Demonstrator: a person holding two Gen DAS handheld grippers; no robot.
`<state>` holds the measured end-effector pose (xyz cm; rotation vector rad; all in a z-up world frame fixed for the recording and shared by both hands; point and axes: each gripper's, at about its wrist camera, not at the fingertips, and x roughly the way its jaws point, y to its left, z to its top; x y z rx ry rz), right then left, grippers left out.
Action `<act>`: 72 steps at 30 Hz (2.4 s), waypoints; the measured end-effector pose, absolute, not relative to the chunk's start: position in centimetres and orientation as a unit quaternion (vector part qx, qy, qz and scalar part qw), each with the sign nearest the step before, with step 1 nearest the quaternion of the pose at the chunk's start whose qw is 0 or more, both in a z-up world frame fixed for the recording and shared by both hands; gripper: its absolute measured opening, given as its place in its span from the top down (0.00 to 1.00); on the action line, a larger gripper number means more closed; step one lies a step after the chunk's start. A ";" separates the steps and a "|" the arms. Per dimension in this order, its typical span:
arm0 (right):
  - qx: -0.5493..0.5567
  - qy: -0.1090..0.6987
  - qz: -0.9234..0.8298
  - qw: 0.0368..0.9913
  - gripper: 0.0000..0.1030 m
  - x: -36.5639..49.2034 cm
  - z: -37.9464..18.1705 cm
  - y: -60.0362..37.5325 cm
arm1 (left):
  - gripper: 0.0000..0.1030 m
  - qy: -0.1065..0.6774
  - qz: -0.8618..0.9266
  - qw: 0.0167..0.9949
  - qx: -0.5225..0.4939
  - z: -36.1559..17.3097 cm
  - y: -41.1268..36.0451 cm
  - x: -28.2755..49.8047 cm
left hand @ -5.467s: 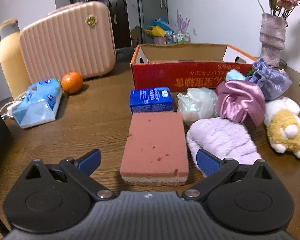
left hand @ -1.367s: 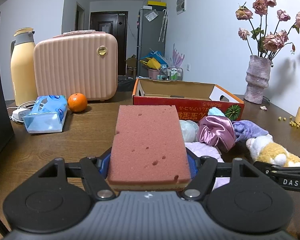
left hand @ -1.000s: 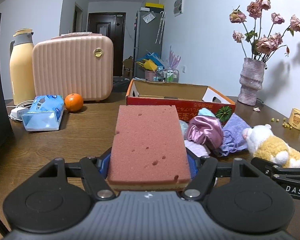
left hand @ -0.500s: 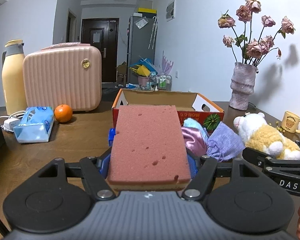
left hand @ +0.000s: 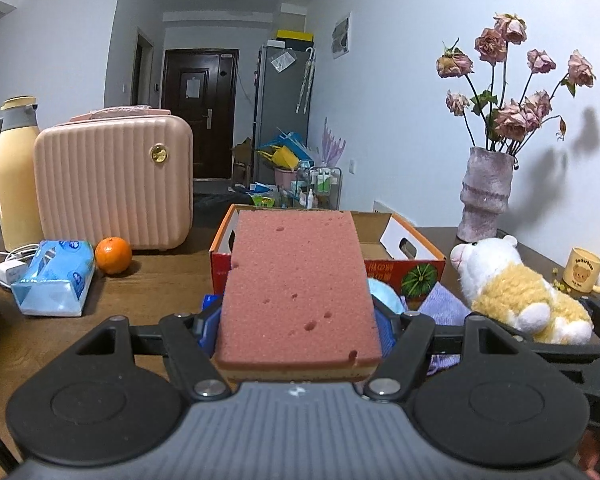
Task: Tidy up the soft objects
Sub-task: 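Carry sponge and plush to the cardboard box while the left tool releases the sponge inside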
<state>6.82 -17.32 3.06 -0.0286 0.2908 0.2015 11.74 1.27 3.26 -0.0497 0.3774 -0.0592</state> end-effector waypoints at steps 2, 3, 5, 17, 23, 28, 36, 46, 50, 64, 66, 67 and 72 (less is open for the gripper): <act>-0.015 0.143 0.100 0.985 0.17 7.3 3.2 -17.2 | 0.31 0.185 -0.028 0.982 -0.026 3.5 1.1 12.2; -0.015 0.142 0.100 0.985 0.17 7.6 3.2 -17.2 | 0.31 0.184 -0.028 0.982 -0.026 3.6 1.0 12.5; -0.016 0.139 0.099 0.985 0.17 8.1 3.4 -17.1 | 0.31 0.182 -0.028 0.983 -0.028 3.7 0.9 13.0; -0.015 0.132 0.093 0.987 0.17 11.8 3.9 -16.8 | 0.31 0.176 -0.019 0.984 -0.033 4.7 0.8 16.5; -0.017 0.131 0.093 0.987 0.17 13.2 3.8 -16.4 | 0.31 0.173 -0.014 0.984 -0.036 5.1 0.5 18.2; -0.019 0.131 0.094 0.987 0.17 14.0 3.8 -16.2 | 0.31 0.171 -0.010 0.984 -0.039 5.3 0.4 19.9; -0.021 0.135 0.098 0.986 0.17 17.2 3.5 -15.2 | 0.31 0.174 0.003 0.984 -0.048 5.4 0.9 22.7; -0.025 0.143 0.102 0.984 0.17 21.4 3.3 -14.7 | 0.31 0.174 0.014 0.983 -0.053 5.7 0.8 26.7; -0.027 0.149 0.102 0.983 0.17 23.3 3.2 -14.5 | 0.31 0.177 0.017 0.983 -0.051 5.8 0.7 28.3; -0.049 0.165 0.090 0.981 0.17 28.5 3.2 -13.4 | 0.31 0.198 0.033 0.979 -0.041 5.2 0.4 34.0; -0.052 0.172 0.087 0.980 0.17 29.2 3.2 -13.2 | 0.31 0.199 0.037 0.979 -0.036 5.1 0.3 34.7; -0.053 0.176 0.086 0.979 0.17 29.7 3.2 -13.1 | 0.31 0.200 0.038 0.978 -0.035 5.1 0.3 35.1; -0.059 0.199 0.077 0.975 0.17 32.1 3.0 -12.9 | 0.31 0.214 0.045 0.975 -0.028 4.5 0.0 37.3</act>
